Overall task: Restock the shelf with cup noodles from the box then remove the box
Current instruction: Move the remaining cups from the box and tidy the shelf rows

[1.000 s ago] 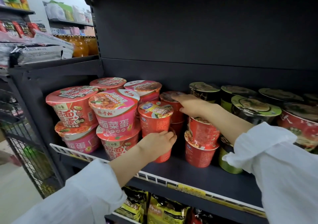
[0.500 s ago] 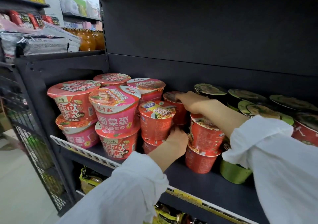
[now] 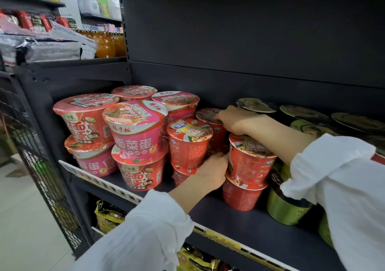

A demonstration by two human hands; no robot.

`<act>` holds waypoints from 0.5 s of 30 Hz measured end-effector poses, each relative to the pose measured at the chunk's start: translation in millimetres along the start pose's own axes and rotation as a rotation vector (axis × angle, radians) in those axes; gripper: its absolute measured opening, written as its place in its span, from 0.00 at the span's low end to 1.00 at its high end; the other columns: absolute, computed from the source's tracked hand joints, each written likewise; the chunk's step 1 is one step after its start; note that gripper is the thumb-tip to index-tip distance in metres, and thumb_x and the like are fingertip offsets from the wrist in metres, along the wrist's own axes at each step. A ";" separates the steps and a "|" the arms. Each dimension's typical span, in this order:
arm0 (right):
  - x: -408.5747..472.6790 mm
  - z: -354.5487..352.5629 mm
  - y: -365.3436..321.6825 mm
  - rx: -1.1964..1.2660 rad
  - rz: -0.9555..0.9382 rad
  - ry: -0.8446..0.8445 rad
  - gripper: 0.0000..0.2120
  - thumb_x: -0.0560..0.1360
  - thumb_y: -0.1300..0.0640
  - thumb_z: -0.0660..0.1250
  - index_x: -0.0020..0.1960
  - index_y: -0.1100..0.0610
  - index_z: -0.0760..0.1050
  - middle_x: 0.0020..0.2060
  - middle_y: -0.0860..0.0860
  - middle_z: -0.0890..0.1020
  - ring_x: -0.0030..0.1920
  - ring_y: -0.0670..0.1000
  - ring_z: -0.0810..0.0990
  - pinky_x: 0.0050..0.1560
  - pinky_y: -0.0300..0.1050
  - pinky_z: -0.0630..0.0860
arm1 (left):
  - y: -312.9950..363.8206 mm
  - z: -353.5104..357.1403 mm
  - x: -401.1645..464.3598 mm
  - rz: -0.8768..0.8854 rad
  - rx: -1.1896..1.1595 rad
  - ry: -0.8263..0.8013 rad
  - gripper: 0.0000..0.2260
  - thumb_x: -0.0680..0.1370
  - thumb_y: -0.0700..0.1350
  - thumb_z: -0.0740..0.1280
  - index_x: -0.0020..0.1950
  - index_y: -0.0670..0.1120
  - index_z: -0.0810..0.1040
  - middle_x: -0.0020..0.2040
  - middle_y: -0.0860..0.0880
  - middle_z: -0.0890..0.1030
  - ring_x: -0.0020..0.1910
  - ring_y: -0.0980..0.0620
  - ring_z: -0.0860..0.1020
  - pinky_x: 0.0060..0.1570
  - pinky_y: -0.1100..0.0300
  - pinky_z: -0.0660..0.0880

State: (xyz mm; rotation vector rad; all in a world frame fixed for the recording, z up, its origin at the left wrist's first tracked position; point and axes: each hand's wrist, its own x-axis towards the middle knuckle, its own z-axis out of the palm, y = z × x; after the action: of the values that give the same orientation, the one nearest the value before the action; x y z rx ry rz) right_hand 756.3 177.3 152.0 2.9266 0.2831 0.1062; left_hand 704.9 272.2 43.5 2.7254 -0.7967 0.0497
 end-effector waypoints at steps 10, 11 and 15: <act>-9.4 -3.2 -1.2 0.032 -0.015 -0.040 0.23 0.76 0.72 0.52 0.67 0.57 0.70 0.57 0.58 0.77 0.48 0.57 0.80 0.49 0.49 0.79 | 5.7 -2.2 -1.6 -0.099 0.105 -0.019 0.21 0.75 0.34 0.64 0.68 0.37 0.66 0.67 0.39 0.68 0.68 0.42 0.66 0.66 0.52 0.67; -10.6 -3.7 -1.1 0.036 -0.017 -0.048 0.22 0.77 0.71 0.52 0.67 0.57 0.70 0.58 0.58 0.77 0.49 0.57 0.80 0.51 0.50 0.79 | 5.6 -5.0 -1.7 -0.093 0.071 -0.032 0.21 0.75 0.34 0.63 0.67 0.38 0.66 0.66 0.39 0.69 0.67 0.42 0.67 0.64 0.52 0.68; -13.1 -4.9 -2.6 0.043 0.007 -0.080 0.16 0.79 0.65 0.54 0.66 0.57 0.66 0.57 0.58 0.75 0.47 0.54 0.75 0.45 0.46 0.74 | 4.4 -7.7 -5.2 -0.020 0.001 -0.070 0.23 0.74 0.35 0.64 0.69 0.40 0.66 0.66 0.40 0.70 0.66 0.41 0.69 0.63 0.51 0.69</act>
State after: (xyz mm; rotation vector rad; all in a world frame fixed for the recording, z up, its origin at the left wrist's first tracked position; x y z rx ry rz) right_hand 742.5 178.2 155.5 2.9654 0.2652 -0.0157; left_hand 698.5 273.6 51.5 2.7490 -0.7890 -0.0500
